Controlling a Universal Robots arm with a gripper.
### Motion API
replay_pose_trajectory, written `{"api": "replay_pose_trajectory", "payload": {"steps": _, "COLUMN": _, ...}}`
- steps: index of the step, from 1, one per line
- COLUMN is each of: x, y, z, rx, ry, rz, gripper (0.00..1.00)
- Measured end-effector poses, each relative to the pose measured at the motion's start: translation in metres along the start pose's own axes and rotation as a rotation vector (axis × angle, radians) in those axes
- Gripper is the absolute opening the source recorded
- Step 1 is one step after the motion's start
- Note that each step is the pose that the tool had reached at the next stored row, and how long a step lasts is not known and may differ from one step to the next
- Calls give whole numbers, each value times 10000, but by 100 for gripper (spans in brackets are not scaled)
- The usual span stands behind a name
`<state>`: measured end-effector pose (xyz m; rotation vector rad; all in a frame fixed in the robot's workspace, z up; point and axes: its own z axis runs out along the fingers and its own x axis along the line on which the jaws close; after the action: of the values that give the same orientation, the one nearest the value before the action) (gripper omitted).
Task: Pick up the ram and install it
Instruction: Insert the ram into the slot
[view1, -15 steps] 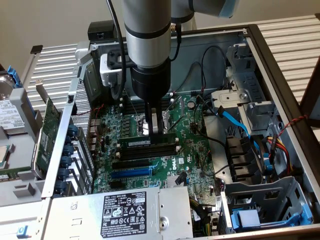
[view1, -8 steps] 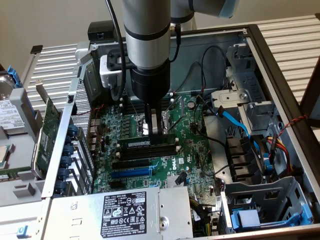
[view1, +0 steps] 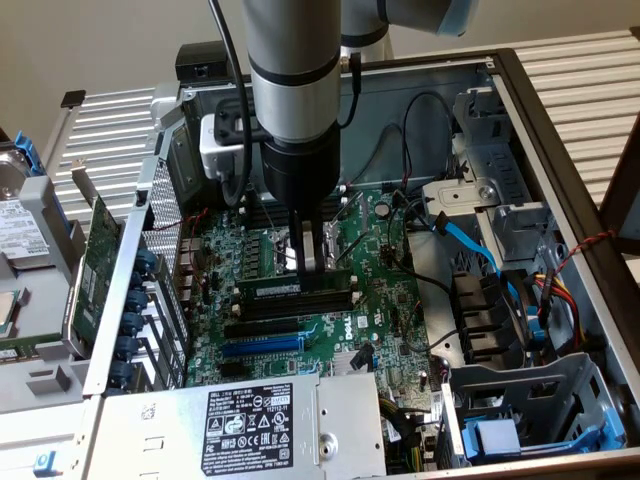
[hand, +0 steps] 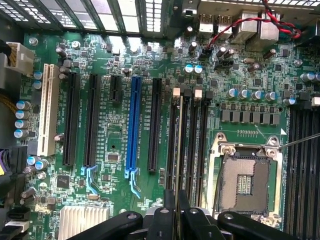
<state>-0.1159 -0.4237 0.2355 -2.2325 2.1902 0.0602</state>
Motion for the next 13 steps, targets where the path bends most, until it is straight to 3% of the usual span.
{"api": "replay_pose_trajectory", "payload": {"steps": 13, "x": 7, "y": -1, "z": 25, "rx": 1, "ry": -1, "rz": -2, "gripper": 14}}
